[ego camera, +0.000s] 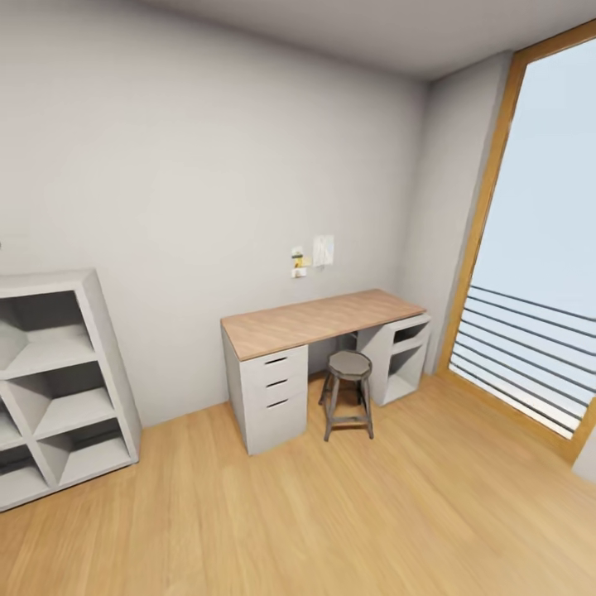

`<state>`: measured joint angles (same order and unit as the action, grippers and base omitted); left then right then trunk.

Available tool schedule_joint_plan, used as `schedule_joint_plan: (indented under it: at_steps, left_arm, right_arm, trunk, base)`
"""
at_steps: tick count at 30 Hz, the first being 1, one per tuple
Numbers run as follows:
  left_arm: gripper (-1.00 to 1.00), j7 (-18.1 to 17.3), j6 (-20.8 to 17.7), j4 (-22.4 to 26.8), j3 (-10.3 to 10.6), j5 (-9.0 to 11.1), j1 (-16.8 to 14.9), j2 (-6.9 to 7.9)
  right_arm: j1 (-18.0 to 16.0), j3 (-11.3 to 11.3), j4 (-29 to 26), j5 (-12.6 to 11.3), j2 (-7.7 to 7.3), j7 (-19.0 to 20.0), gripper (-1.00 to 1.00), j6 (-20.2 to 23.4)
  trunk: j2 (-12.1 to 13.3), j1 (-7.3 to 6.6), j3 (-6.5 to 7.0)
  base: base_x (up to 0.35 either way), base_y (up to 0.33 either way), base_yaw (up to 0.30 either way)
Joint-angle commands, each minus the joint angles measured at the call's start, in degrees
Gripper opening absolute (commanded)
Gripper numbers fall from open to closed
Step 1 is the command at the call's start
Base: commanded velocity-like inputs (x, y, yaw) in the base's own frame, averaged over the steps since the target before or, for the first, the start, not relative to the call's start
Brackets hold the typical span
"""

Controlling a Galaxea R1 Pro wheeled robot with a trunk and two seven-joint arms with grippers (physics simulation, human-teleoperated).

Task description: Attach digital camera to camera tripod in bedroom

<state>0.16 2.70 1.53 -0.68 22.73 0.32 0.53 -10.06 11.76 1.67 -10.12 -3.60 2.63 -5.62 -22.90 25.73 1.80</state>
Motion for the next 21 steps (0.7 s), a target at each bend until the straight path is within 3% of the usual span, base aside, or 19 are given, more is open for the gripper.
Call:
schedule_joint_plan:
  at_steps: [1,8,21]
  left_arm:
    - [1.0,0.0,0.1,0.1,0.0,0.2,0.0,0.0]
    - [1.0,0.0,0.2,0.1,-0.1,0.2,0.0,-0.07]
    - [1.0,-0.1,0.3,0.1,-0.2,0.2,0.0,-0.07]
  right_arm:
    - [0.0,0.4,0.2,-0.6,0.0,0.3,1.0,-0.3]
    - [0.0,0.5,0.2,-0.6,0.0,0.3,1.0,-0.4]
    - [0.0,0.4,0.2,-0.7,-0.04,0.3,1.0,-0.4]
  trunk:
    - [0.0,0.05,0.0]
    - [0.0,0.05,0.0]
    - [0.0,0.05,0.0]
  base:
    - [0.296,0.0,0.266]
    - [0.197,0.0,0.267]
    - [0.024,0.0,0.268]
